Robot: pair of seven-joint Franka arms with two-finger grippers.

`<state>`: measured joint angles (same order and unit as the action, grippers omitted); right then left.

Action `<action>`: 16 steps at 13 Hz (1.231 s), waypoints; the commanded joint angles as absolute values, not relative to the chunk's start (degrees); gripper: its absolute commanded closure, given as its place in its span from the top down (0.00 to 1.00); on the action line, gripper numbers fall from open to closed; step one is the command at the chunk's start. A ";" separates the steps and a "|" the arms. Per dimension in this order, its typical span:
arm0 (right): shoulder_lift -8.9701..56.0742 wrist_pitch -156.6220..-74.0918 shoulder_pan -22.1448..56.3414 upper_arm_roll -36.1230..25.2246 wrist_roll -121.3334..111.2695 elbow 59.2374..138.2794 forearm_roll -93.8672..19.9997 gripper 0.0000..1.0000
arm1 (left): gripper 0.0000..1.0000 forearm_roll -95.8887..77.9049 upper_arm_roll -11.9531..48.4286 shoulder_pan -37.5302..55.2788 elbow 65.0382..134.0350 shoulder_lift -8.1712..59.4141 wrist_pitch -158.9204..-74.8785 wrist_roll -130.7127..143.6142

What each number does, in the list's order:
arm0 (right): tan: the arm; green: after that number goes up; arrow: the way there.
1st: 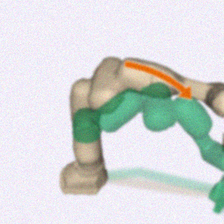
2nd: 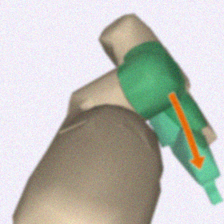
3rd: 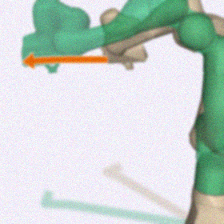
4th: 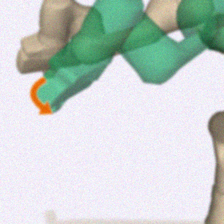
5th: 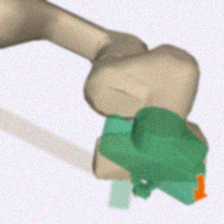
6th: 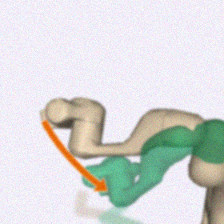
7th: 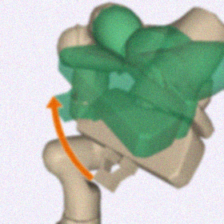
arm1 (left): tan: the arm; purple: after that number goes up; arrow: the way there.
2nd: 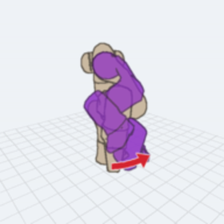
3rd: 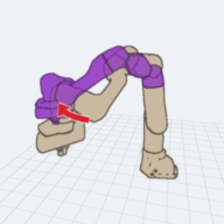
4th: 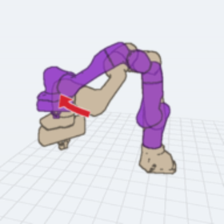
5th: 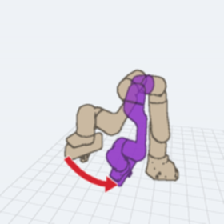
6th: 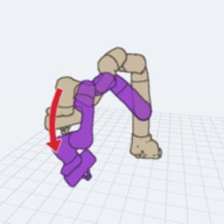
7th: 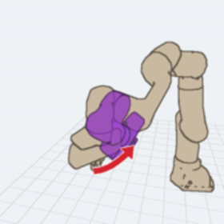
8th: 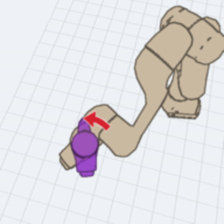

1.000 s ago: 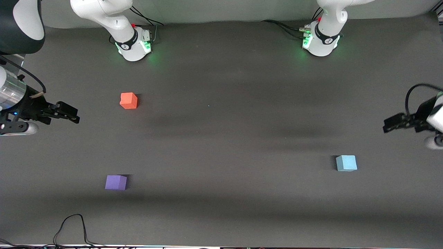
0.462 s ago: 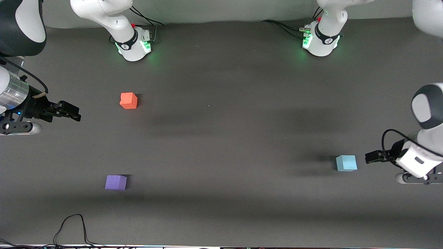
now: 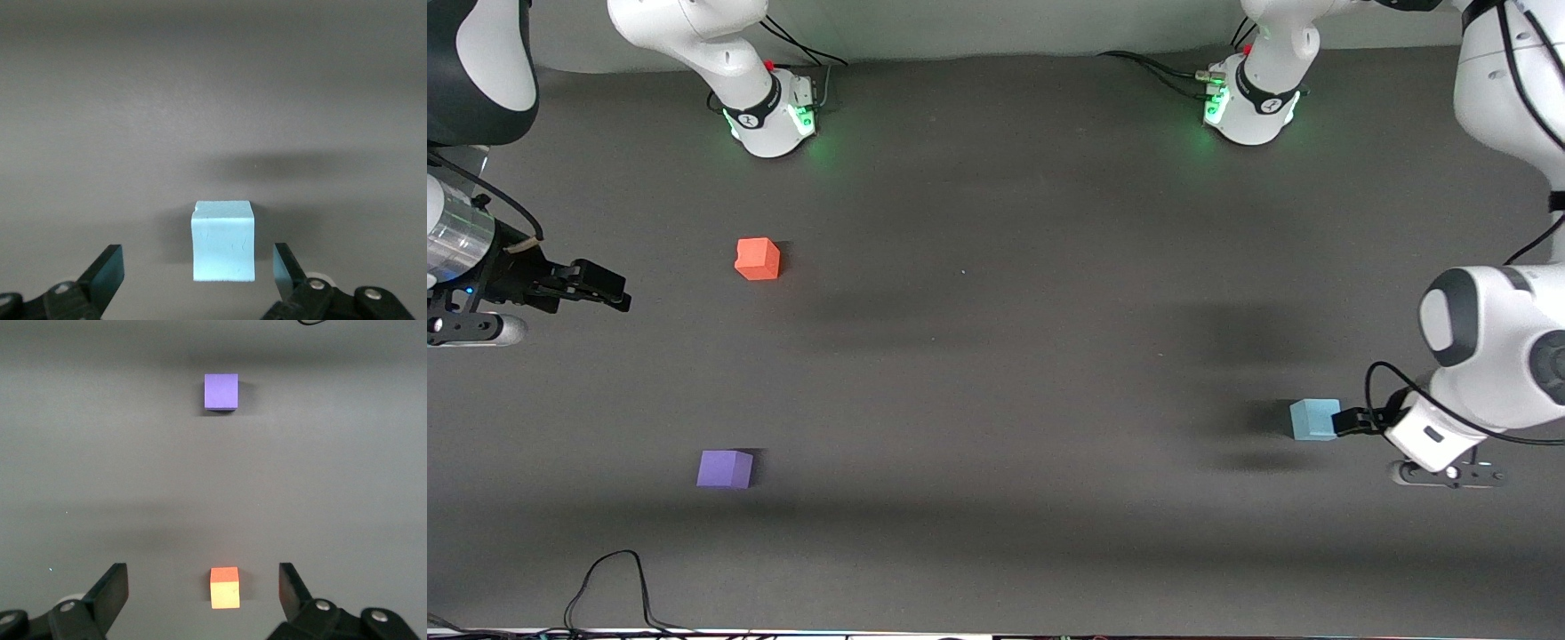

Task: Place blue block between orange and purple blocks
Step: 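Lower the left gripper over the light blue cube and grasp it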

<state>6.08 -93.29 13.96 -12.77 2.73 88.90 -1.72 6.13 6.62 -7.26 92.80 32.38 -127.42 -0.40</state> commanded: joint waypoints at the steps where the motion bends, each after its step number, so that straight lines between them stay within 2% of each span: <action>1: 4.75 -93.69 14.33 -13.18 3.16 90.09 -2.46 1.00 | 1.00 7.21 6.59 -7.21 100.09 31.37 -134.71 -1.05; 6: 4.92 -93.78 14.24 -13.36 3.16 90.18 -2.55 1.00 | 1.00 7.21 6.59 -7.21 100.63 35.94 -137.02 -0.97; 9: 4.92 -93.78 14.15 -13.62 3.08 90.18 -3.33 1.00 | 1.00 7.21 6.59 -7.03 100.46 36.21 -137.11 -0.97; 10: 4.92 -93.78 14.15 -13.71 3.08 90.18 -3.60 1.00 | 0.90 7.21 6.68 -7.03 100.46 36.21 -137.11 -0.97; 12: 4.92 -93.78 14.15 -13.97 3.08 90.18 -3.69 1.00 | 0.56 7.12 6.59 -7.12 100.37 36.30 -137.20 -0.70; 13: 5.01 -93.78 14.15 -14.15 3.08 90.18 -3.69 1.00 | 0.45 7.12 6.59 -7.12 100.37 36.30 -137.20 -0.36; 14: 5.01 -93.78 14.15 -14.24 3.08 90.18 -3.78 1.00 | 0.42 7.12 6.68 -7.12 100.28 36.56 -137.11 -0.26; 16: 5.01 -93.69 14.15 -14.24 3.08 90.18 -4.04 1.00 | 0.42 7.12 6.68 -7.12 99.85 36.30 -136.76 -0.35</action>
